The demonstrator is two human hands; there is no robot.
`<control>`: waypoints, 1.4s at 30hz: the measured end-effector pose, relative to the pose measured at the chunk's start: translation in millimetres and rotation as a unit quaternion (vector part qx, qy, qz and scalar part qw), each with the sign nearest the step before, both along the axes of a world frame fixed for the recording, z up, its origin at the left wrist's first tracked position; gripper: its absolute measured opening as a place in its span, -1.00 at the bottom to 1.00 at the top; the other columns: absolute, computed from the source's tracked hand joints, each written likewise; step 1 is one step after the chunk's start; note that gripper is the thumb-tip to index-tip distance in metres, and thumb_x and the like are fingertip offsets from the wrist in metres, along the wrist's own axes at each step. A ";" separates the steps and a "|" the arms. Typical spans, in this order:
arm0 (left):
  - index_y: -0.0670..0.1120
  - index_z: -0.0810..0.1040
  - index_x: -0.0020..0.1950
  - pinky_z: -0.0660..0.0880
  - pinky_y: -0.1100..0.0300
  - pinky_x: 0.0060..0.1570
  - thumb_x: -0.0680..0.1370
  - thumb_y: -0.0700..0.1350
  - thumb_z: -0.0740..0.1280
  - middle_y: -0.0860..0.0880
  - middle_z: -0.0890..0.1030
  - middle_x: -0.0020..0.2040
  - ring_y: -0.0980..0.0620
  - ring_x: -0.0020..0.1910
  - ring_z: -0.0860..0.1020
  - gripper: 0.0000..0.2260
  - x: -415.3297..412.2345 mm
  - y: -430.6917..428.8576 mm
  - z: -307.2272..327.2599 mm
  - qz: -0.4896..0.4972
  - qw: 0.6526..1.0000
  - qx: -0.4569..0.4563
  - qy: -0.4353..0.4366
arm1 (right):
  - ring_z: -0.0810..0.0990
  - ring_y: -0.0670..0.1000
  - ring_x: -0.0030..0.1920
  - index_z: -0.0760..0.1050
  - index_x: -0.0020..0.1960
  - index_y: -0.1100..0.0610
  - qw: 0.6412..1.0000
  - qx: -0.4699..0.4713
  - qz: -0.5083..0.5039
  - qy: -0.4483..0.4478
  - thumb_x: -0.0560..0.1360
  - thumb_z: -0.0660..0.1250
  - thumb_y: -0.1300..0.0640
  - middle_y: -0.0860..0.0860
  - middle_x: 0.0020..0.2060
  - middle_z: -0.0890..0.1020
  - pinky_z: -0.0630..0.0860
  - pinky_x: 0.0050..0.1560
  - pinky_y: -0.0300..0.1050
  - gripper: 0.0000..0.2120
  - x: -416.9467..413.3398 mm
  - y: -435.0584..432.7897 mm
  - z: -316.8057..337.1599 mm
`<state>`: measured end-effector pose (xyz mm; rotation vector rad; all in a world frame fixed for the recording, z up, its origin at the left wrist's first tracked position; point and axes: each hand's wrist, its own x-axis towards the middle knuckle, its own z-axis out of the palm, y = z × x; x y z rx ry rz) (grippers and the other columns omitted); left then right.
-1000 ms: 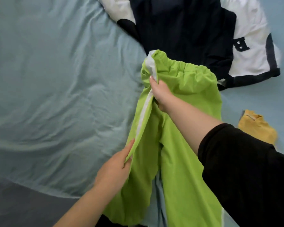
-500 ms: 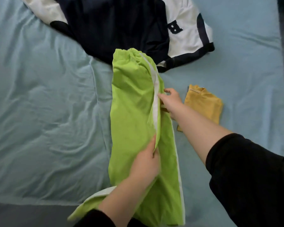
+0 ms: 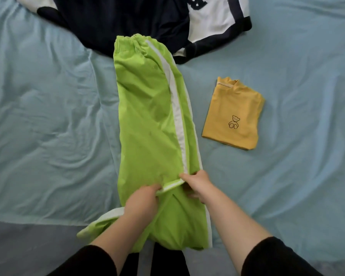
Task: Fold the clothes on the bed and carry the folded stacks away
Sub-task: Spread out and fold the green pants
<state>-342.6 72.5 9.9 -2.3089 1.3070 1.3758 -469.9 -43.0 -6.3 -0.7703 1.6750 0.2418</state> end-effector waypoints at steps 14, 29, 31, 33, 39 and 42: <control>-0.05 0.47 0.36 0.46 0.17 0.15 0.57 -0.19 0.30 -0.08 0.57 0.14 -0.04 0.12 0.56 -0.65 -78.6 27.8 -1.0 0.236 0.960 -0.020 0.151 | 0.63 -0.05 -0.29 0.55 -0.18 0.09 0.996 0.015 -0.039 -0.080 0.46 0.44 0.14 0.07 -0.19 0.67 0.53 -0.35 -0.23 -0.92 -79.6 57.1 -12.7; -0.14 0.39 0.36 0.38 0.02 0.24 0.50 -0.13 0.42 -0.20 0.43 0.26 -0.19 0.21 0.45 -0.54 -46.1 83.3 -17.0 0.475 0.872 -0.113 -0.037 | 0.54 -0.15 -0.28 0.49 -0.05 0.01 0.978 -0.203 0.025 0.039 0.39 0.50 0.00 -0.10 -0.29 0.59 0.37 -0.29 -0.30 -0.75 -127.1 90.5 -16.4; -0.17 0.36 0.38 0.35 -0.02 0.29 0.49 -0.05 0.44 -0.20 0.43 0.30 -0.18 0.27 0.43 -0.48 -25.1 74.4 -23.4 0.512 0.851 -0.106 -0.045 | 0.58 -0.14 -0.24 0.48 -0.01 -0.02 0.980 -0.198 0.016 0.007 0.40 0.49 -0.04 -0.06 -0.25 0.63 0.41 -0.27 -0.28 -0.74 -119.3 83.4 -18.6; -0.18 0.43 0.28 0.44 0.00 0.17 0.52 -0.04 0.41 -0.15 0.53 0.21 -0.15 0.17 0.51 -0.59 -12.9 63.7 -27.8 0.530 0.842 -0.100 0.005 | 0.57 -0.04 -0.27 0.49 -0.01 0.03 0.983 -0.181 0.005 -0.032 0.43 0.47 0.02 0.02 -0.27 0.63 0.46 -0.25 -0.17 -0.79 -108.0 75.2 -20.6; -0.17 0.55 0.04 0.51 -0.17 0.10 0.54 -0.09 0.39 -0.19 0.63 0.01 -0.20 0.03 0.58 -0.82 13.3 95.2 -15.6 0.489 0.866 -0.094 0.048 | 0.40 0.01 -0.28 0.48 -0.10 0.39 0.992 -0.106 0.021 -0.061 0.50 0.39 0.21 0.15 -0.31 0.48 0.31 -0.26 -0.13 -0.78 -100.8 95.6 -17.5; -0.22 0.57 0.05 0.53 -0.17 0.07 0.52 -0.12 0.42 -0.25 0.63 0.00 -0.25 0.03 0.59 -0.80 24.4 102.8 -13.1 0.484 0.871 -0.056 0.064 | 0.48 -0.04 -0.36 0.48 -0.13 0.30 0.995 -0.082 0.017 -0.053 0.49 0.39 0.24 0.15 -0.30 0.54 0.36 -0.41 -0.21 -0.86 -98.4 105.0 -9.5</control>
